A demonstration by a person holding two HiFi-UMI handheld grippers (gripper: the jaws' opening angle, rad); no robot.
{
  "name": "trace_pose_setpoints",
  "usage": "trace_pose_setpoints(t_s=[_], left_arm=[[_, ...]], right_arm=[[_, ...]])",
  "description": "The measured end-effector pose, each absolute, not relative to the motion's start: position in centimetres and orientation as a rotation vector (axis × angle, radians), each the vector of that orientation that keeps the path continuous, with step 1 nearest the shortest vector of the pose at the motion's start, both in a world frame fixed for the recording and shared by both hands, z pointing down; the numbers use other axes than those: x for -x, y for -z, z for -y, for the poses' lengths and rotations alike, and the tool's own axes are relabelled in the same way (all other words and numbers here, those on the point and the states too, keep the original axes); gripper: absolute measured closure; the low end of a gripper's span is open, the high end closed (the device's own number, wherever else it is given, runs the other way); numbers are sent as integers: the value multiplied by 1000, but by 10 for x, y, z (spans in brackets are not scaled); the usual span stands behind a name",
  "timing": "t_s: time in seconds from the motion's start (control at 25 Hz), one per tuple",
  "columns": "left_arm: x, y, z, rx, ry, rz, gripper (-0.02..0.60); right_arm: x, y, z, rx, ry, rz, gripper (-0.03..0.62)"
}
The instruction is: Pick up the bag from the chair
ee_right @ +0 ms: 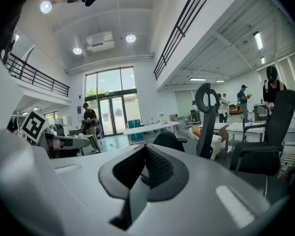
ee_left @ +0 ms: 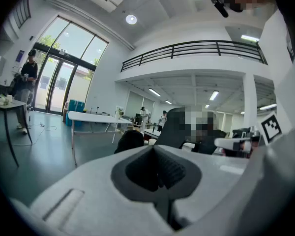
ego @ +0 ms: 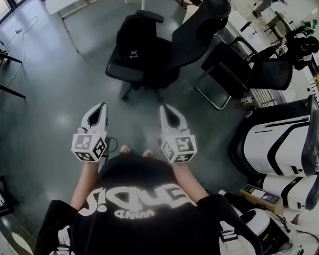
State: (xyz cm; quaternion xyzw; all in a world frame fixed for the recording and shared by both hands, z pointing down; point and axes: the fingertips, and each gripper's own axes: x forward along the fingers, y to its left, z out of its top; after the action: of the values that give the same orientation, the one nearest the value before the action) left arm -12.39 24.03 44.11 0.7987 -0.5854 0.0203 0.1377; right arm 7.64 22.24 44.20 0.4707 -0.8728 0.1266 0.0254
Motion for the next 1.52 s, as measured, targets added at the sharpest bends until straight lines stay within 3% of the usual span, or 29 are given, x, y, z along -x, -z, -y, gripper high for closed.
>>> trace_pose_setpoints(t_s=[1.0, 1.52], left_arm=[[165, -462, -214, -2374, -67, 1548, 583], [160, -473, -137, -2407, -79, 1518, 583]], right_arm=[[-36, -460, -224, -1584, -402, 2607, 592], [-31, -469, -152, -1603, -398, 2619, 592]])
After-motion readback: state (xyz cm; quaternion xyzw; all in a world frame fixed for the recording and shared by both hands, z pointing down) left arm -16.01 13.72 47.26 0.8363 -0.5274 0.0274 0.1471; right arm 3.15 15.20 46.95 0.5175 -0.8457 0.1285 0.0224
